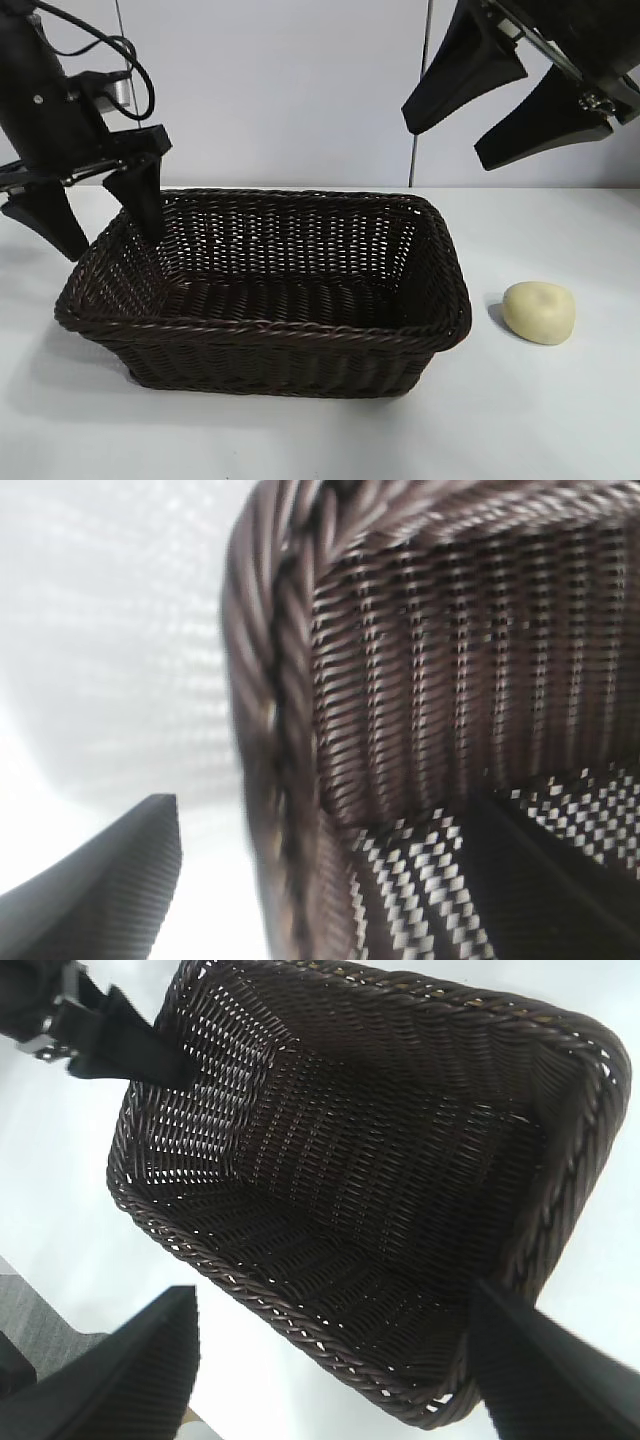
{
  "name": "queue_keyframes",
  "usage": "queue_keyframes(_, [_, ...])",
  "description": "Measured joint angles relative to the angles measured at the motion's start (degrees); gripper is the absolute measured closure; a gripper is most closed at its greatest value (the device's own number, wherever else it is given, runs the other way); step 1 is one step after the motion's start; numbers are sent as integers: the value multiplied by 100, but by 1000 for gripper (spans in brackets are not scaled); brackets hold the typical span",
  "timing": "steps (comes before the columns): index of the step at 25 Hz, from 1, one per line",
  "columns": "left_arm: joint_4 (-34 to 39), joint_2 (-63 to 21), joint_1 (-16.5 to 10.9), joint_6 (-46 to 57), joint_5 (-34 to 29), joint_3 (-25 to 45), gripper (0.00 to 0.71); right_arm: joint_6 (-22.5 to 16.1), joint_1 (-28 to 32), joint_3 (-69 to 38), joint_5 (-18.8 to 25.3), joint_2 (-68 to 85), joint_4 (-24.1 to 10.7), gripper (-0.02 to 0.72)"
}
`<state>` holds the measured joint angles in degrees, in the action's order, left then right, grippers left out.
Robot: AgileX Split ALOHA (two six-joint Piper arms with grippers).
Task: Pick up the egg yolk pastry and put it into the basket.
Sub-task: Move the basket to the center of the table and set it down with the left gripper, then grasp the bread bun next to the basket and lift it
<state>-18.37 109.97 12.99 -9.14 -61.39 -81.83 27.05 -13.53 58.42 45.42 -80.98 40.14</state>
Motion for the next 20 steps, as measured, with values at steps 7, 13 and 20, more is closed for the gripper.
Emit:
queue_keyframes(7, [771,-452,0,232,-211,-18,144,0,0,0,0,0,-7,164])
queue_keyframes(13, [1071,-447,-377,376,-252,-18,144,0,0,0,0,0,-13,164])
queue_keyframes(20, [1377,-447,-1273,393,-252,-18,144,0,0,0,4,0,-13,164])
